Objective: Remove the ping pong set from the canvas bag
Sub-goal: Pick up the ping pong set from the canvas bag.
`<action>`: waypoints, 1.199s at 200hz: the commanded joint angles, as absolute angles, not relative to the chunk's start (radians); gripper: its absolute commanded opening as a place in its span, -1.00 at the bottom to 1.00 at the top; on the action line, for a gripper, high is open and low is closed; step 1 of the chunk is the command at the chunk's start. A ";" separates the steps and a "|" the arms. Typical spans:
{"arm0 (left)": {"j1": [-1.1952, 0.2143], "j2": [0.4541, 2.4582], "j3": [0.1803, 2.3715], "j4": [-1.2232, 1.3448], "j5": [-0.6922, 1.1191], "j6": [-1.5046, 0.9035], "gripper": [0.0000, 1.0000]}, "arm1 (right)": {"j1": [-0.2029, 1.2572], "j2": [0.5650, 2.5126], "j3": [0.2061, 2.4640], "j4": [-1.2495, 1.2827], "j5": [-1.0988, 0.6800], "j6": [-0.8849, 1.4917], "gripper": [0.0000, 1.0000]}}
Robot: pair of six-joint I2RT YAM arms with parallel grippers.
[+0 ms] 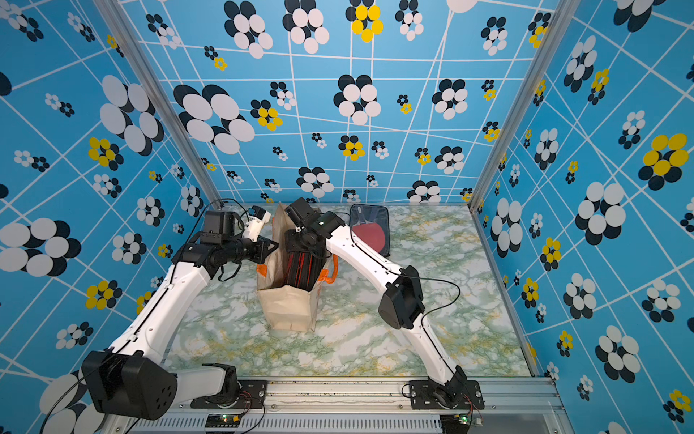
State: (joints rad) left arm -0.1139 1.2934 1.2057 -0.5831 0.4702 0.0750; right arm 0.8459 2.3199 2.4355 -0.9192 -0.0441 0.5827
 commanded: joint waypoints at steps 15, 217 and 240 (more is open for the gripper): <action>-0.120 1.295 1.244 -0.592 0.474 0.084 -1.00 | 0.848 2.388 2.495 -1.050 0.037 0.570 0.26; -0.120 1.303 1.232 -0.578 0.450 0.079 -1.00 | 0.903 2.505 2.490 -1.103 -0.024 0.578 0.05; -0.120 1.306 1.232 -0.575 0.437 0.079 -1.00 | 0.908 2.510 2.485 -1.101 -0.029 0.587 -0.14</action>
State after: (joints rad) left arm -0.1139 1.2949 1.2095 -0.5816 0.4595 0.0746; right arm 0.8967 2.4512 2.5214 -1.0096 -0.0093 0.5751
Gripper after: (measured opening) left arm 0.062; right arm 0.482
